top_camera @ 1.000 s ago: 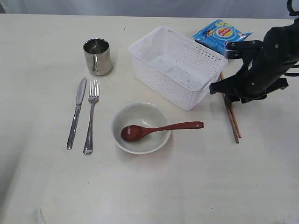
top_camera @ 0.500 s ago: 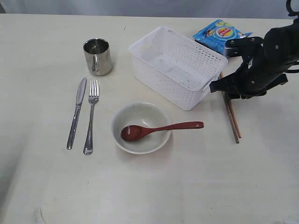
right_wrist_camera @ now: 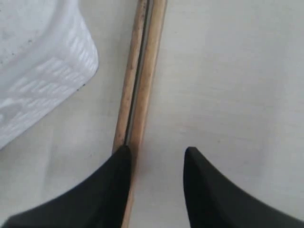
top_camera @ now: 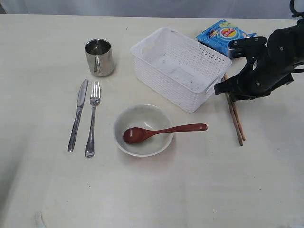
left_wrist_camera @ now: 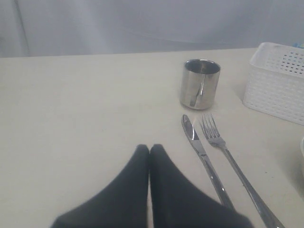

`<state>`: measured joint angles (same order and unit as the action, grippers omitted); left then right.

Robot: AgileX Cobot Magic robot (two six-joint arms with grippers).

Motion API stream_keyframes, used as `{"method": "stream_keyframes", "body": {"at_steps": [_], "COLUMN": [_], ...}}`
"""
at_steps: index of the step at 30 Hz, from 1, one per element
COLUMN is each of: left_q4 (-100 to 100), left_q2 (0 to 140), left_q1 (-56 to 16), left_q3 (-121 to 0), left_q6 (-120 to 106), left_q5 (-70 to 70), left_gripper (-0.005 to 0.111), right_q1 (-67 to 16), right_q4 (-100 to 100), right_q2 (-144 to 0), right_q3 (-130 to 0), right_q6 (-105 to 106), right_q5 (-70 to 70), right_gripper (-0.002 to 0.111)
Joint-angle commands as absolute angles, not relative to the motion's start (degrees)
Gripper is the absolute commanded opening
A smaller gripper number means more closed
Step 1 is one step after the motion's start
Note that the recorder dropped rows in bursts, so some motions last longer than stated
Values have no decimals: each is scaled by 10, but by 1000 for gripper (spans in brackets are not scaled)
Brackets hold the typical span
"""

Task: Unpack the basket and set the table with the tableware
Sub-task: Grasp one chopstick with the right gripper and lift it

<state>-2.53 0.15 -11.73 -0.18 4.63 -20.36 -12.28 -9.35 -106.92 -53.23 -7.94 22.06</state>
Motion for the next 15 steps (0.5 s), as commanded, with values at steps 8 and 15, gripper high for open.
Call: {"method": "stream_keyframes", "body": {"at_steps": [8, 15], "left_q4": [-30, -30], "left_q2": [0, 0], "left_q1": [-120, -120], "left_q3": [0, 0], "left_q6": [49, 49], "left_q5": [-197, -197], "left_gripper": [0, 0], "right_q1": [-121, -121], "right_q4": [-76, -76], "right_q2": [-1114, -1115], "right_q3": [-532, -532], "right_q6": [-82, -82], "right_q5": [228, 227], "right_gripper": [36, 19]}}
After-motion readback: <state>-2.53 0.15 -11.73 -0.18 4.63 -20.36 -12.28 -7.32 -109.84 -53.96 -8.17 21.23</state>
